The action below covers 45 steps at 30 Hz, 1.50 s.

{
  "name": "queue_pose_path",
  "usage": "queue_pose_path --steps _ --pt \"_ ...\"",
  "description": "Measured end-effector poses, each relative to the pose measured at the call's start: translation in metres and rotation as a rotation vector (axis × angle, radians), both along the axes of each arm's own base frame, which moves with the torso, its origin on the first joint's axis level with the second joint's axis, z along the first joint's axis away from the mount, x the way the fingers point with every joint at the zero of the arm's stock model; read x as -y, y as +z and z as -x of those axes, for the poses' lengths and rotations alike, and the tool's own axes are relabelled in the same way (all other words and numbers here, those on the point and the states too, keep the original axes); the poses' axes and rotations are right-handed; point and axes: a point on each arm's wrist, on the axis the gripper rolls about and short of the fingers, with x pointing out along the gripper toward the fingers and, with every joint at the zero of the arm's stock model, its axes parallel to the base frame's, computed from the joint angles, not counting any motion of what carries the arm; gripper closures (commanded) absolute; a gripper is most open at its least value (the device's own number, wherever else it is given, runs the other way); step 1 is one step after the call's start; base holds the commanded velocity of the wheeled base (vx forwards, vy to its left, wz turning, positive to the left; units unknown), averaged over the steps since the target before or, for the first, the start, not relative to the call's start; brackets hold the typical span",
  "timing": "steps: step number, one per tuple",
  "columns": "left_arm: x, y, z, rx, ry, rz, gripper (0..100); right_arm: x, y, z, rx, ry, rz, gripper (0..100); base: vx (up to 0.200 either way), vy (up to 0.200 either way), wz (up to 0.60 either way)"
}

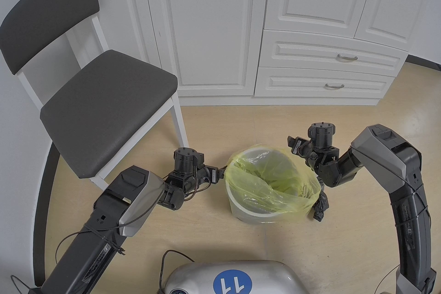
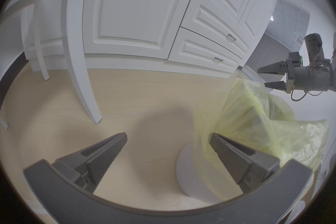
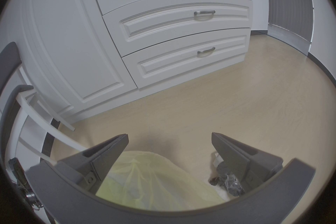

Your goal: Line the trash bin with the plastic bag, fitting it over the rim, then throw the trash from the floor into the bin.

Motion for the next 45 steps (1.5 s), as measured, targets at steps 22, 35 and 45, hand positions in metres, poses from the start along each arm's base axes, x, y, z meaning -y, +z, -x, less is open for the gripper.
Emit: queue_pose_path --steps 22,35,45 --pt "-0.081 0.057 -0.011 -0.042 0.119 0.027 0 -0.069 0.013 0.105 -0.157 0.381 0.115 0 0.000 0.000 0.00" --pt "-0.045 0.032 0.014 -0.096 0.014 -0.057 0 -0.074 0.001 0.125 -0.157 0.466 0.196 0 0.000 0.000 0.00" --pt "-0.051 0.021 0.027 -0.135 -0.011 -0.117 0 -0.074 -0.016 0.109 -0.146 0.450 0.186 0 0.000 0.000 0.00"
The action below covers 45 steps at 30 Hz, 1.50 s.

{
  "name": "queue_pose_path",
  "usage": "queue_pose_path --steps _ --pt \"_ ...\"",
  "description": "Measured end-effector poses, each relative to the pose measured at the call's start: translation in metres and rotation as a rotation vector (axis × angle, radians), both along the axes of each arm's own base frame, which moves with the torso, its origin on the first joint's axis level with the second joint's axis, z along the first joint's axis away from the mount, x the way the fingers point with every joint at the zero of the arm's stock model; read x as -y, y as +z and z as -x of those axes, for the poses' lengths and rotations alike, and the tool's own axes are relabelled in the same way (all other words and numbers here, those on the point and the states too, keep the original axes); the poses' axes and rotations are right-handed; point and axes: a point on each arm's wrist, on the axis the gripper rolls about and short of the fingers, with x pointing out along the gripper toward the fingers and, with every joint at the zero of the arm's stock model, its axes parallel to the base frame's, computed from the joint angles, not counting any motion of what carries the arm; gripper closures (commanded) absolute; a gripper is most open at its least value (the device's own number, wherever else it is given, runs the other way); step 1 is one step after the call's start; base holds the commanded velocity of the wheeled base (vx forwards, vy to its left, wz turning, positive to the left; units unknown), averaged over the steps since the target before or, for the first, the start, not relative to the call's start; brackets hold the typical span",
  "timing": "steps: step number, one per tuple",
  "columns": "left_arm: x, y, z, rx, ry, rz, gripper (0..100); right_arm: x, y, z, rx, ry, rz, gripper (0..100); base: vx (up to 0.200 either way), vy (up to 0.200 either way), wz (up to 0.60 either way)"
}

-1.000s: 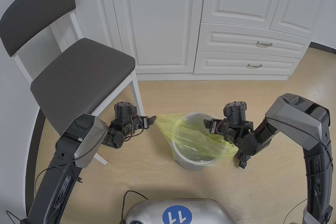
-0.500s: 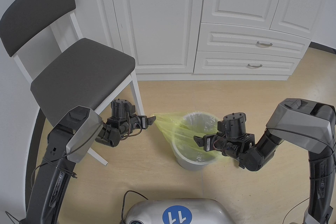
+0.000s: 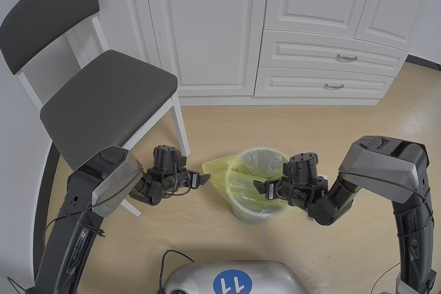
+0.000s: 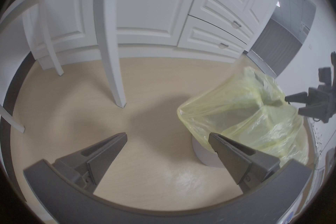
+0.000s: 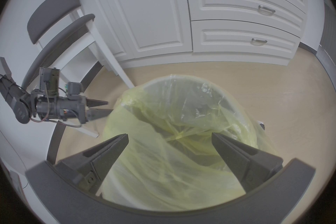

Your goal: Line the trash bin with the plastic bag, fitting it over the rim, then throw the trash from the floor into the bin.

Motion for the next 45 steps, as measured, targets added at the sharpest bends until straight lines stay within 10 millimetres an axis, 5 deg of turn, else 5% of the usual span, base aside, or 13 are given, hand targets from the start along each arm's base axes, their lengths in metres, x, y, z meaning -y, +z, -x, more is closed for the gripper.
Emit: queue_pose_path --steps 12,19,35,36,45 --pt "-0.011 0.044 0.031 -0.021 -0.135 0.115 0 0.008 -0.011 -0.009 0.007 -0.024 -0.004 0 0.000 0.000 0.00" --pt "-0.023 0.066 0.026 0.031 -0.137 0.154 0 0.010 -0.014 -0.010 0.000 -0.012 -0.012 0 0.000 0.000 0.00" --pt "-0.028 0.073 0.023 0.058 -0.131 0.152 0 0.026 -0.010 0.016 -0.126 0.184 -0.087 0 0.000 0.000 0.00" --pt "-0.028 0.072 0.023 0.057 -0.130 0.152 0 0.027 -0.010 0.016 -0.126 0.182 -0.088 100 0.000 0.000 0.00" --pt "-0.029 0.070 0.022 0.057 -0.128 0.151 0 0.034 -0.014 0.009 -0.120 0.161 -0.086 100 0.000 0.000 0.00"
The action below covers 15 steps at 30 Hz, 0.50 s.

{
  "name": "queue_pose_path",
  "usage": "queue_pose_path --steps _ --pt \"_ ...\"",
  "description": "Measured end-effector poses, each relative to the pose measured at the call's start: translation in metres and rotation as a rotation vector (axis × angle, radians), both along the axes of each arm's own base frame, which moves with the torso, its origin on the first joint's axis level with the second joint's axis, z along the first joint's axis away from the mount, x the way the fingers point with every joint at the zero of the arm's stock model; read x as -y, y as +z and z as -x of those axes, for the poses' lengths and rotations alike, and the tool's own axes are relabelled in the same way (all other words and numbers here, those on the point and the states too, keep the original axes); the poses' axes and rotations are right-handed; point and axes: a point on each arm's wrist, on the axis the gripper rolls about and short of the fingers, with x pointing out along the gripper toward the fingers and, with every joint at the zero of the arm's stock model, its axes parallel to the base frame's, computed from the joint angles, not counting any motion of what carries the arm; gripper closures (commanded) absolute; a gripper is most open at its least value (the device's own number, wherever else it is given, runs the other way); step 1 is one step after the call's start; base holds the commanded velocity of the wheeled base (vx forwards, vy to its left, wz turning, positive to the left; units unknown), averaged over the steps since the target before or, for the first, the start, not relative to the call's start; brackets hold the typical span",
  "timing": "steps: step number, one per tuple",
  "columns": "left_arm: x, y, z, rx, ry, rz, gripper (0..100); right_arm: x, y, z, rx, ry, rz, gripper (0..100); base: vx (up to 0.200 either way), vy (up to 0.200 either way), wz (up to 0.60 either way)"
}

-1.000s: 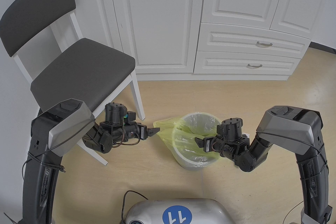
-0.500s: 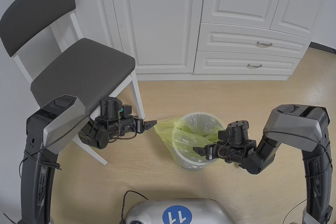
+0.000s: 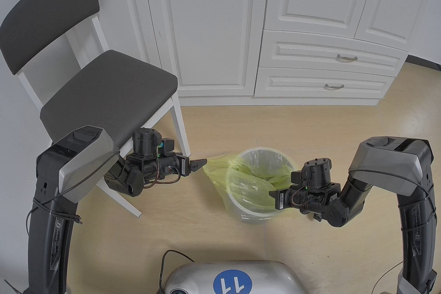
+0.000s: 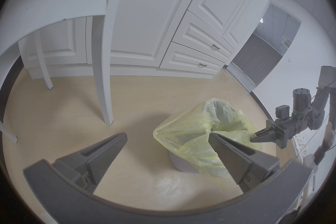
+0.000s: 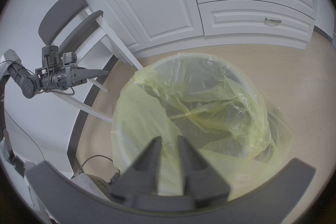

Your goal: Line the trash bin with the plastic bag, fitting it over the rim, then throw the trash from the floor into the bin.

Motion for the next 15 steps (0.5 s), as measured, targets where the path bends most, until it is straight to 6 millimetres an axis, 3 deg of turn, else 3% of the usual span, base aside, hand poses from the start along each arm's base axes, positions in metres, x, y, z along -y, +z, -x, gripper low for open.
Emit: queue_pose_path --steps 9,15 --pt "0.001 -0.003 0.000 -0.002 0.000 -0.001 0 0.001 -0.003 0.006 -0.015 0.006 0.012 100 0.000 0.000 0.00" --pt "0.000 -0.004 0.000 -0.004 0.002 -0.002 0 -0.001 0.000 0.025 -0.019 0.069 0.078 100 0.000 0.000 0.00"
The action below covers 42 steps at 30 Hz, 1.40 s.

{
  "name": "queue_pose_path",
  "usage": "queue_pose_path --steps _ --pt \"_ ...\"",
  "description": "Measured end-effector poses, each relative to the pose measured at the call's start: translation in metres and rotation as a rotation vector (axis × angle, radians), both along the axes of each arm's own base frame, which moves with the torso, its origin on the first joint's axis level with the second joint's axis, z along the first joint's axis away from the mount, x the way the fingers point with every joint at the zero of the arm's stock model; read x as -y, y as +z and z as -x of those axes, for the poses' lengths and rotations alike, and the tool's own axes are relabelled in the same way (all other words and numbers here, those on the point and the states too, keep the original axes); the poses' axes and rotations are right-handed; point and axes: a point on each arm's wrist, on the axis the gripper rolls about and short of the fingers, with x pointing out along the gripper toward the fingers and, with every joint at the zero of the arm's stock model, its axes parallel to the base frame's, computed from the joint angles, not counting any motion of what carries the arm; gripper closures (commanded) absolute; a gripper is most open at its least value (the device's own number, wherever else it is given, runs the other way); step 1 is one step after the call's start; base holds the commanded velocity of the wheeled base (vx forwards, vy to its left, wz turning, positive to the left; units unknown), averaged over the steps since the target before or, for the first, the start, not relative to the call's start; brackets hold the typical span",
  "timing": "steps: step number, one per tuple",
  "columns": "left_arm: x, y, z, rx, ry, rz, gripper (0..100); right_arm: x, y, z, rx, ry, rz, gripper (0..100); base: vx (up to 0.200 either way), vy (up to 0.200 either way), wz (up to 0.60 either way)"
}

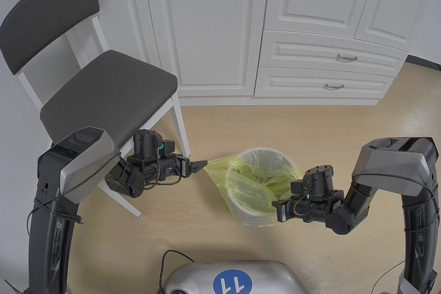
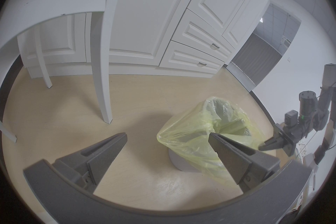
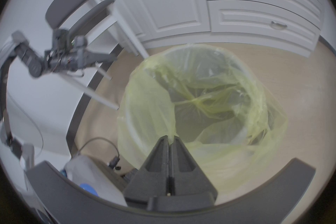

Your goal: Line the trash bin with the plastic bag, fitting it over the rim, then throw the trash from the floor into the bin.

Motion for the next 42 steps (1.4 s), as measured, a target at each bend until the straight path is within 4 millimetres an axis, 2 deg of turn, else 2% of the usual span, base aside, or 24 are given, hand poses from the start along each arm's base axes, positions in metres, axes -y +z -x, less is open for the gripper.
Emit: queue_pose_path --steps 5,11,20,29,42 --pt "0.000 -0.001 0.000 -0.002 0.001 -0.001 0 -0.004 -0.001 0.024 0.008 0.106 0.093 100 0.000 0.000 0.00" --pt "0.000 -0.003 0.001 -0.005 0.000 -0.003 0 -0.007 -0.005 0.045 -0.016 0.205 0.109 100 0.000 0.000 0.00" --pt "0.001 -0.007 0.001 0.002 -0.004 -0.003 0 -0.006 -0.018 0.058 -0.048 0.279 0.178 100 0.000 0.000 0.00" --pt "0.002 -0.009 0.001 0.000 -0.006 -0.004 0 0.001 -0.038 0.045 -0.074 0.177 0.291 100 0.000 0.000 0.00" --pt "0.003 -0.009 -0.001 0.026 0.017 -0.006 0 0.021 -0.036 0.009 -0.014 0.030 0.317 100 0.000 0.000 0.00"
